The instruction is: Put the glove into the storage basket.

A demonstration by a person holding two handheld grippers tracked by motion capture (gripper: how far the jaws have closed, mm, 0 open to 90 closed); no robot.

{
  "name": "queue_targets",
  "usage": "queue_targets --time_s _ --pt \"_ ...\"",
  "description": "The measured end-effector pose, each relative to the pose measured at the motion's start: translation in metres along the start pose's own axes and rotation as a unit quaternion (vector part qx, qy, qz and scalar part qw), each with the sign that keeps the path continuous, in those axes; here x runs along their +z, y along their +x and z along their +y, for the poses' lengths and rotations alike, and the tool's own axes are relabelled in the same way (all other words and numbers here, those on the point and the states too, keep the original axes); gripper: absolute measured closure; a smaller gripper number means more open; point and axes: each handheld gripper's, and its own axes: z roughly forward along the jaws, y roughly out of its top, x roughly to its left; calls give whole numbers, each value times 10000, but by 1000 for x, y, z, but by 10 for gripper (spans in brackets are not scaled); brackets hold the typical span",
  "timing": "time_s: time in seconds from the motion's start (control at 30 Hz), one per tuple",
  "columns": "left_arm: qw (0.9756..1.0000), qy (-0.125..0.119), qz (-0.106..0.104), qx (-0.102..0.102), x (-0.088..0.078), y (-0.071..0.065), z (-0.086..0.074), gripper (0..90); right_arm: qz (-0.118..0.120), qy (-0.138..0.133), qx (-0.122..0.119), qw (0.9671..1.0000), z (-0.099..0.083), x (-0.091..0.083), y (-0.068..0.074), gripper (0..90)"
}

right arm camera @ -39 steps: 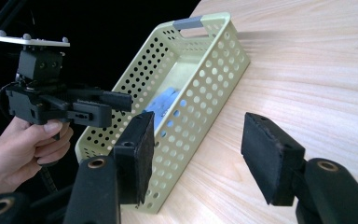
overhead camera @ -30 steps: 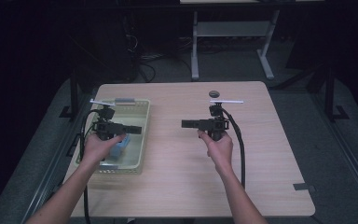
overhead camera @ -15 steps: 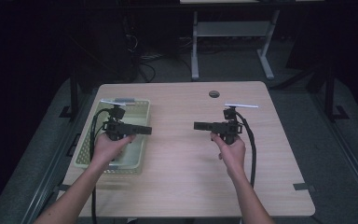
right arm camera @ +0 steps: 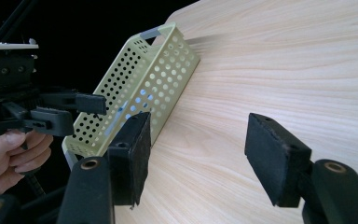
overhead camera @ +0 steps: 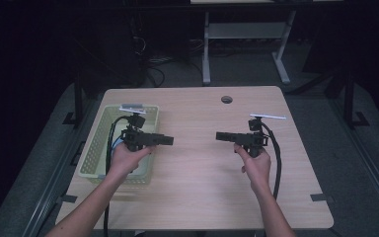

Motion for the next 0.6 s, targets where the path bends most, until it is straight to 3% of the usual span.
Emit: queue_targets --time_s 0.4,0.6 --pt "9999 99 -58 64 20 -11 1 355 -70 -111 38 9999 -6 -20 -15 397" --pt "9998 138 -125 59 31 -17 1 352 -41 -136 171 9998 -11 -29 -23 391"
